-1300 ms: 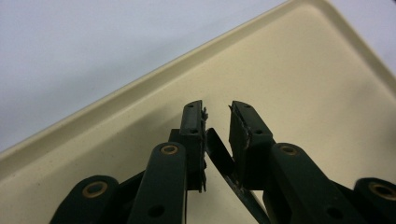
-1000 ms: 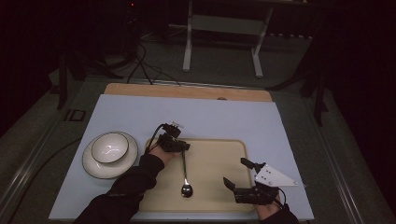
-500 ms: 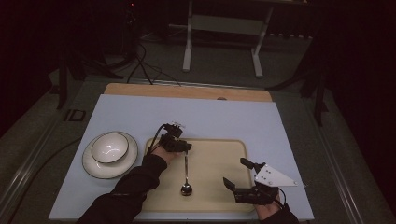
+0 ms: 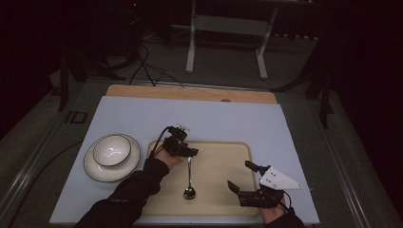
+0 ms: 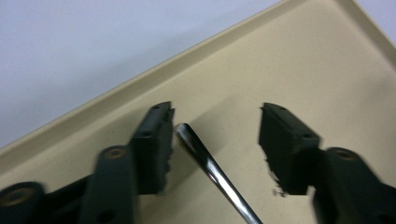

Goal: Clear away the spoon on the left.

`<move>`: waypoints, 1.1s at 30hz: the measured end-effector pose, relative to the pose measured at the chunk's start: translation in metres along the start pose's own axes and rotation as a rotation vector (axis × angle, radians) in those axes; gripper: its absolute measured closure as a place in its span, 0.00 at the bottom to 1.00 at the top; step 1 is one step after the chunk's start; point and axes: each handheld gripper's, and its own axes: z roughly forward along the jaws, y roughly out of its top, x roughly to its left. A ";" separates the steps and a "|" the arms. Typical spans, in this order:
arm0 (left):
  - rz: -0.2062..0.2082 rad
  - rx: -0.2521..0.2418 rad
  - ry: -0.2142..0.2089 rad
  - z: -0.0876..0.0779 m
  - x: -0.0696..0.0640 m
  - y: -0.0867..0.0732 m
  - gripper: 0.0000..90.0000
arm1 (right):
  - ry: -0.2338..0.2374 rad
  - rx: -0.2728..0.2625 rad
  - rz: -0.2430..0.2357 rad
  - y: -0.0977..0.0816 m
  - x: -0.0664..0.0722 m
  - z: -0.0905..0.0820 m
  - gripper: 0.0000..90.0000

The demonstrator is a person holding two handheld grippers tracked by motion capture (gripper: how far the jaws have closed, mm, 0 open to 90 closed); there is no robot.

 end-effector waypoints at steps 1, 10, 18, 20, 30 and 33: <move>0.009 0.004 0.000 -0.001 0.000 0.000 0.46 | 0.000 0.000 0.000 0.000 0.000 0.000 0.14; 0.002 -0.034 -0.074 -0.016 -0.001 -0.005 0.15 | -0.008 0.004 0.004 0.000 -0.001 -0.001 0.14; 0.068 -0.084 -0.069 -0.033 -0.010 -0.008 0.01 | -0.010 0.007 0.009 -0.001 -0.001 0.000 0.14; 0.088 -0.091 -0.068 -0.037 -0.013 -0.010 0.01 | -0.010 0.007 0.008 -0.001 -0.001 0.000 0.14; 0.145 -0.133 -0.073 -0.056 -0.024 -0.020 0.01 | -0.007 0.004 0.013 -0.001 -0.001 0.000 0.14; 0.163 -0.140 -0.079 -0.064 -0.027 -0.024 0.01 | -0.009 0.004 0.011 -0.001 -0.001 0.000 0.14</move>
